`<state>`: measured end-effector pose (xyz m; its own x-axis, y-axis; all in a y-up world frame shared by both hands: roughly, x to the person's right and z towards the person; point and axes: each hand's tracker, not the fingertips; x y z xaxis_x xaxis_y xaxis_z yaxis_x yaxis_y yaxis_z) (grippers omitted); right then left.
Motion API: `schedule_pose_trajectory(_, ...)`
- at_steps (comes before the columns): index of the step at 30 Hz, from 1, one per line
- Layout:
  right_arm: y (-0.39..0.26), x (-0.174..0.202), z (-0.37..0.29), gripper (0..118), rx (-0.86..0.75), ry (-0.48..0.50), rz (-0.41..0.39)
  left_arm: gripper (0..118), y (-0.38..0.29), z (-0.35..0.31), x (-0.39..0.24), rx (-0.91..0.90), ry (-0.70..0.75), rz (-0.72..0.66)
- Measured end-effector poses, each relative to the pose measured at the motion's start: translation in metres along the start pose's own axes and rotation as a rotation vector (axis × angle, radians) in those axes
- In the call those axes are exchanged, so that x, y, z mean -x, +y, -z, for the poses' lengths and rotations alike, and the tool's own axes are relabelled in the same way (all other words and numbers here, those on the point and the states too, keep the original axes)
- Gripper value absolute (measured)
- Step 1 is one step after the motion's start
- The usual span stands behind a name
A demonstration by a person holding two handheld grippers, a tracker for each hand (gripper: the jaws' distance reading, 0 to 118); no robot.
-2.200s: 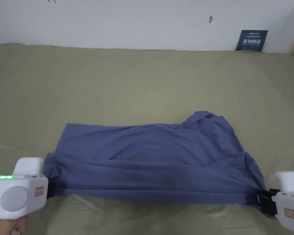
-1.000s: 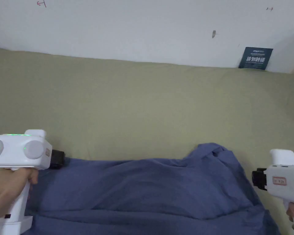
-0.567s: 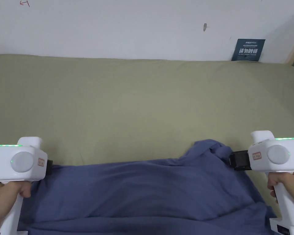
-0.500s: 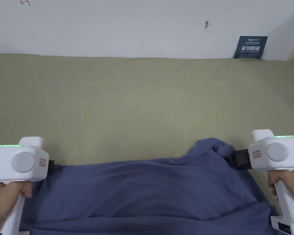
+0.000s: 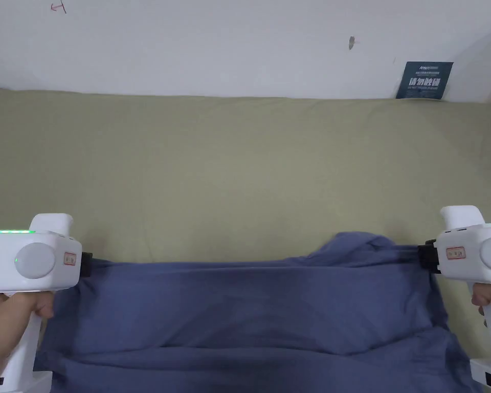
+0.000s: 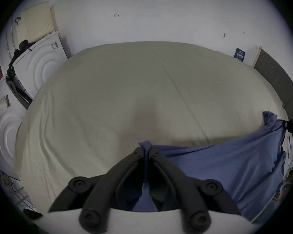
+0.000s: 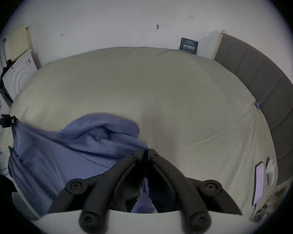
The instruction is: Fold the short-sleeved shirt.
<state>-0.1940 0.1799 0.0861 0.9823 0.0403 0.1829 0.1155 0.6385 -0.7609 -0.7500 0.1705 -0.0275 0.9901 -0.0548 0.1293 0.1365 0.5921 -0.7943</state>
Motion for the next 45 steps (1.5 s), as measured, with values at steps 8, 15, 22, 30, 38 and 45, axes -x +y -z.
schedule_pose_trajectory(8,-0.025,-0.008,-0.091,7,-0.106,0.047,0.02,6,-0.025,-0.076,0.023,-0.091,-0.031,-0.015)
schedule_pose_trajectory(15,-0.088,-0.002,-0.161,7,-0.169,0.079,0.023,6,-0.091,-0.131,0.041,-0.145,-0.058,-0.012)
schedule_pose_trajectory(22,-0.174,-0.003,-0.177,7,-0.11,0.101,0.066,6,-0.166,-0.146,0.047,-0.127,-0.066,-0.004)
schedule_pose_trajectory(30,-0.218,0.005,-0.151,7,0.002,0.075,0.086,6,-0.201,-0.125,0.049,-0.051,-0.077,-0.051)
schedule_pose_trajectory(38,-0.209,0.016,-0.137,113,-0.015,-0.024,0.035,112,-0.199,-0.134,0.04,-0.071,-0.053,-0.046)
schedule_pose_trajectory(45,-0.179,0.074,-0.159,58,-0.202,0.024,0.015,41,-0.185,-0.158,0.024,-0.206,-0.003,0.002)
